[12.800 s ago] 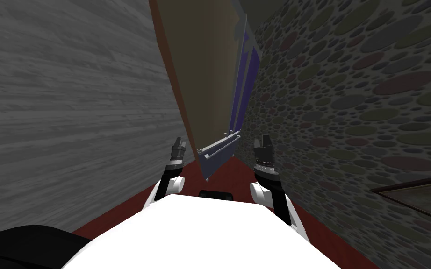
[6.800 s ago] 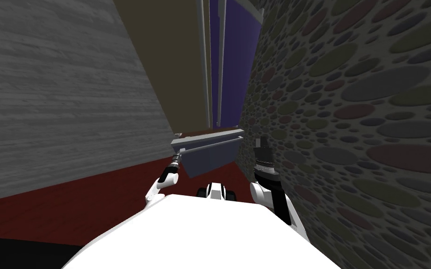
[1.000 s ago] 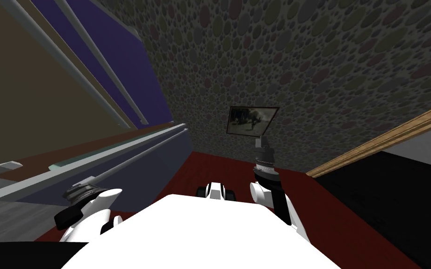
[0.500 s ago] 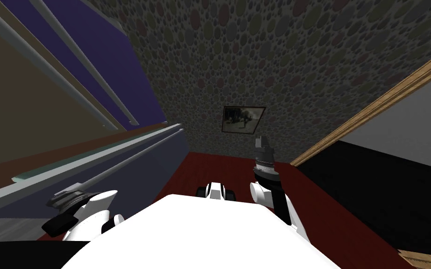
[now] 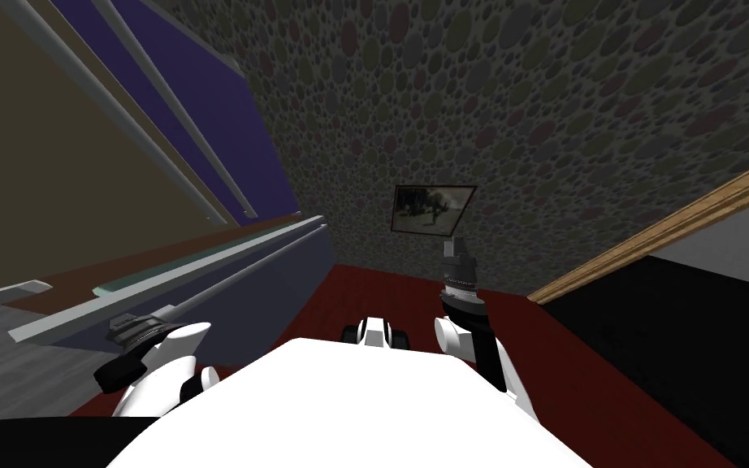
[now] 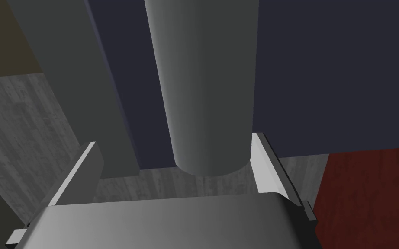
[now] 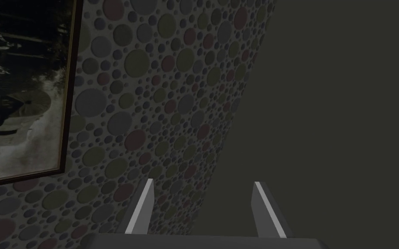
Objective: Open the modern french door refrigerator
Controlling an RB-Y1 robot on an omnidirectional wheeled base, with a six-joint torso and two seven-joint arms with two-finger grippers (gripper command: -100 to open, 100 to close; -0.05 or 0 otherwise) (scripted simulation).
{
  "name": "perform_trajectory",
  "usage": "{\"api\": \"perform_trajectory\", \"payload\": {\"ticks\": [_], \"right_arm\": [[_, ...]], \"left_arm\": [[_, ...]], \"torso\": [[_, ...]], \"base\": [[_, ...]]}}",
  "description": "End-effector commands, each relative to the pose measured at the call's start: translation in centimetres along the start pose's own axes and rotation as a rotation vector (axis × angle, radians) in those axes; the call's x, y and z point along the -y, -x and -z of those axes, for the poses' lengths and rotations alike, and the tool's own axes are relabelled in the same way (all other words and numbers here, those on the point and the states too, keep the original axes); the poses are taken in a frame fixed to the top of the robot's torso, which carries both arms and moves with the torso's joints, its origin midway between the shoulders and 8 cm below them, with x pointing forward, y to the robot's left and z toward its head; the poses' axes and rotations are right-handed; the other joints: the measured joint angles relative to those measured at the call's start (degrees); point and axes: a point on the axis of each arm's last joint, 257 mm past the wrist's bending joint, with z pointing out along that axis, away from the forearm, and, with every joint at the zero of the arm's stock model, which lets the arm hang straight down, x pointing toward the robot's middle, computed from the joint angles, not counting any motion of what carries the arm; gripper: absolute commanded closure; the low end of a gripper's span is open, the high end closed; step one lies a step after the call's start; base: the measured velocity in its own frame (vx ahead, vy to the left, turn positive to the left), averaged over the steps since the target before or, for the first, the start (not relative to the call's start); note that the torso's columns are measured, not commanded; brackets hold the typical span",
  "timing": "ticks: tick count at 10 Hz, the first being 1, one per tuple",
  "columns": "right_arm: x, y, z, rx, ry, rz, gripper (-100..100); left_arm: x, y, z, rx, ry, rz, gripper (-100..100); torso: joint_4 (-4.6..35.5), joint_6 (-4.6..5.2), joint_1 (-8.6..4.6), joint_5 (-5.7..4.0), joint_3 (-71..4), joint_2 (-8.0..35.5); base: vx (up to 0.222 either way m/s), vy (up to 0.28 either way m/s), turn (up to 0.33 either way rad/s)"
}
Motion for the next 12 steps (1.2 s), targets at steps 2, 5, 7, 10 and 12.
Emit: {"api": "perform_trajectory", "payload": {"ticks": [2, 5, 7, 10, 12], "right_arm": [[0.0, 0.0, 0.0, 0.0, 0.0, 0.0, 0], [0.0, 0.0, 0.0, 0.0, 0.0, 0.0, 0], [0.0, 0.0, 0.0, 0.0, 0.0, 0.0, 0], [0.0, 0.0, 0.0, 0.0, 0.0, 0.0, 0], [0.0, 0.0, 0.0, 0.0, 0.0, 0.0, 0]], "left_arm": [[1.6, -4.0, -0.8, -0.088, -0.023, 0.001, -100], [1.4, -5.3, -0.5, -0.116, -0.018, 0.025, -100], [2.1, -8.3, -0.5, -0.184, -0.024, 0.029, -100], [3.6, -13.1, -0.5, -0.292, -0.036, 0.016, -100], [4.2, -15.6, -0.2, -0.351, -0.035, 0.013, -100]], "torso": [[0.1, 0.21, -0.2, 0.0, 0.3, 0.4], [0.1, 0.15, -0.34, -0.09, 0.2, 0.4], [0.1, -0.06, -0.39, -0.26, 0.1, 0.1], [0.1, -0.08, -0.55, -0.37, 0.1, 0.3], [0.2, -0.03, -0.6, -0.42, 0.3, 0.5]], "base": [[0.085, 0.0, 0.156], [0.058, -0.01, 0.105], [0.097, -0.023, 0.28], [0.153, -0.039, 0.347], [0.121, -0.042, 0.33]]}}
